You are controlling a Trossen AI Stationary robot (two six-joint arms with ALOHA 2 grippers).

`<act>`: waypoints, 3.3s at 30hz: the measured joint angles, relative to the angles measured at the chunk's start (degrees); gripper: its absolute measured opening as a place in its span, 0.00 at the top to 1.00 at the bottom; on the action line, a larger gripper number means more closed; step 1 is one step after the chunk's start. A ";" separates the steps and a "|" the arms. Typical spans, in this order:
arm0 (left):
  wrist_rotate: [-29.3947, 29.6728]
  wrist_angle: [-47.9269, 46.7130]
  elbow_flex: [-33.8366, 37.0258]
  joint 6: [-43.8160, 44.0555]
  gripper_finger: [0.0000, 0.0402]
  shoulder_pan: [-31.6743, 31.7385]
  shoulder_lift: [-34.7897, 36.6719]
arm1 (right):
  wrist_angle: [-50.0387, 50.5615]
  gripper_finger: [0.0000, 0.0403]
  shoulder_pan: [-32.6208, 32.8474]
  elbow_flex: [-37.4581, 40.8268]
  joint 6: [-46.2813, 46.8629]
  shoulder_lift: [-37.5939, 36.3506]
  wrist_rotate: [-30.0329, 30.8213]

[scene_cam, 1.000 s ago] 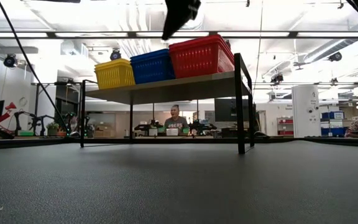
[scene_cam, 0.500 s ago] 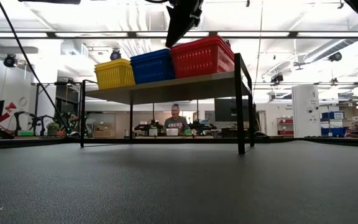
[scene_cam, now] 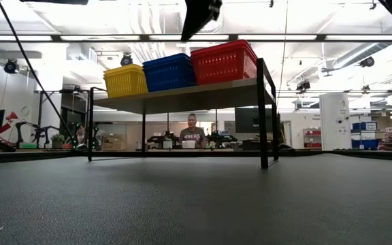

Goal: Stack baskets on shelf by color
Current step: Stack the red bin on top of the red bin on the shelf, then return to Home Position

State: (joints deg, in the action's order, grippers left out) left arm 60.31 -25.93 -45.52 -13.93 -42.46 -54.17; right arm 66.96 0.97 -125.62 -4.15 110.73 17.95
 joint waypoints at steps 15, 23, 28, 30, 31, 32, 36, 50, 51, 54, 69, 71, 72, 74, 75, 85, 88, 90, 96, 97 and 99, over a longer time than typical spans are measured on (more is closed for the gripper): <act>-16.89 2.49 9.08 0.77 0.75 -0.02 11.98 | -9.83 0.98 8.25 9.57 -7.03 -6.46 -9.04; -20.50 15.52 18.79 -1.33 0.98 0.15 23.34 | -28.86 0.98 10.40 32.76 -6.22 -16.89 -9.00; -36.31 29.56 24.46 -12.10 1.00 1.85 24.82 | -47.40 0.98 10.54 50.11 -7.47 -24.60 -9.16; -43.76 30.28 25.54 -13.29 1.00 3.22 24.74 | -54.88 0.98 10.54 56.40 -8.29 -27.76 -9.15; -45.80 30.11 25.99 -13.27 1.00 4.12 24.64 | -58.60 0.98 10.54 59.51 -8.51 -29.20 -9.16; -46.82 30.01 26.40 -12.96 1.00 5.07 24.52 | -62.25 0.98 10.52 62.39 -8.55 -30.60 -9.17; -47.86 29.95 27.09 -9.49 1.00 10.16 23.29 | -74.84 0.98 10.36 73.32 -10.58 -35.37 -9.44; -70.36 28.95 32.46 -4.51 1.00 28.13 26.59 | -83.31 0.98 7.52 92.77 -8.83 -52.48 -9.68; -70.42 27.75 32.46 -4.27 1.00 28.35 27.52 | -83.69 0.98 7.50 93.94 -8.59 -53.71 -9.98; -70.20 21.91 32.26 -2.94 1.00 28.50 30.67 | -85.91 0.98 7.50 97.59 -8.45 -57.17 -11.54; -64.32 16.02 35.85 -2.93 1.00 28.48 52.93 | -88.36 0.98 7.50 111.14 -11.40 -76.29 -11.99; -63.60 16.48 36.57 -2.95 1.00 28.48 52.89 | -88.22 0.98 7.35 112.73 -13.25 -79.45 -11.97; -63.13 16.22 36.67 -2.96 1.00 28.48 52.87 | -88.16 0.98 7.24 113.40 -13.58 -80.87 -11.99; -62.91 16.91 36.64 -2.91 1.00 28.48 52.57 | -88.12 0.98 7.24 114.84 -13.86 -83.81 -11.93; -62.63 17.44 36.74 -2.88 1.00 28.48 52.16 | -87.51 0.98 7.24 115.41 -13.92 -85.28 -11.93; -61.88 18.08 38.55 -2.84 1.00 28.48 52.62 | -76.53 0.98 7.24 116.58 -13.87 -99.18 -10.40; -61.88 18.38 39.01 -2.82 1.00 28.48 52.80 | -73.97 0.98 7.24 117.08 -13.75 -102.49 -10.34; -61.88 19.02 39.32 -2.85 1.00 28.50 52.90 | -73.24 0.98 7.25 117.63 -13.68 -104.54 -10.34; -61.30 19.42 39.32 -2.85 1.00 28.48 52.82 | -69.30 0.98 7.24 120.37 -15.44 -110.62 -10.31; -60.89 19.43 39.32 -2.83 1.00 28.50 52.81 | -69.59 0.98 7.24 121.10 -16.01 -110.70 -10.35; -59.98 19.42 39.32 -2.89 1.00 28.49 52.81 | -69.98 0.98 7.24 122.46 -17.19 -110.71 -10.30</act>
State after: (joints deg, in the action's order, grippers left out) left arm 0.34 -6.52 -6.20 -16.82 -13.97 -1.37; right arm -3.02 8.21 -3.16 -21.34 0.02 7.65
